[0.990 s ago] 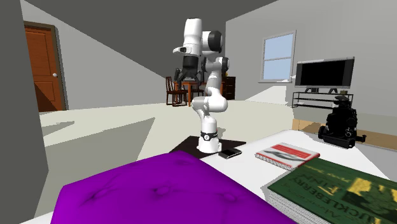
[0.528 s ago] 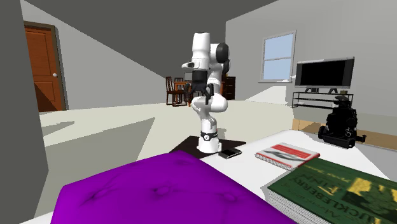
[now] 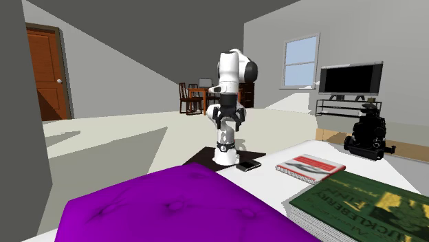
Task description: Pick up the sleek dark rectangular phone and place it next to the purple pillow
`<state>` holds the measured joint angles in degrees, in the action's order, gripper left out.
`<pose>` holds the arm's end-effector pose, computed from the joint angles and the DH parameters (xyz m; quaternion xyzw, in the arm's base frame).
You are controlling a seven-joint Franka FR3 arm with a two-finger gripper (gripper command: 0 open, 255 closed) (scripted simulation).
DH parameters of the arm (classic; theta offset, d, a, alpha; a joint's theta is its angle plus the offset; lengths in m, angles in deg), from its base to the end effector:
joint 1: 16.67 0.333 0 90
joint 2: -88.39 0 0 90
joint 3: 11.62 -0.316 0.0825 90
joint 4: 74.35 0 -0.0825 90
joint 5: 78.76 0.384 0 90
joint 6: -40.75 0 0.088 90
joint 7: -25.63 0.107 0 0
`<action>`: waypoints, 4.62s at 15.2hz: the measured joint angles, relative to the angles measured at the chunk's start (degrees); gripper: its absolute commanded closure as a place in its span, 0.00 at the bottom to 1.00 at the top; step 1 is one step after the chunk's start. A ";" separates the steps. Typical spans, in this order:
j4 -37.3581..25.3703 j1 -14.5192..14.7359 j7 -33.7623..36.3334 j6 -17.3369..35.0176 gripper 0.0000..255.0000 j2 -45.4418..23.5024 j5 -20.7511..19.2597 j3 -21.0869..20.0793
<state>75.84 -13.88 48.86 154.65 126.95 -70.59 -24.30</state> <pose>0.3345 0.1025 0.4572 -0.9929 0.1180 -0.0158 0.0020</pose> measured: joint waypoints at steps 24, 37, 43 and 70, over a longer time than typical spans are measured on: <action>3.13 0.37 20.27 27.82 0.00 -24.74 6.68 -13.19; 2.99 0.41 20.29 27.37 1.00 -24.38 6.74 -13.13; 1.46 0.76 19.84 22.01 1.00 -20.48 7.27 -12.20; -11.67 0.82 20.17 -1.98 1.00 -9.49 6.11 -8.01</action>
<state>64.17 -13.06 69.03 152.67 117.46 -64.48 -32.31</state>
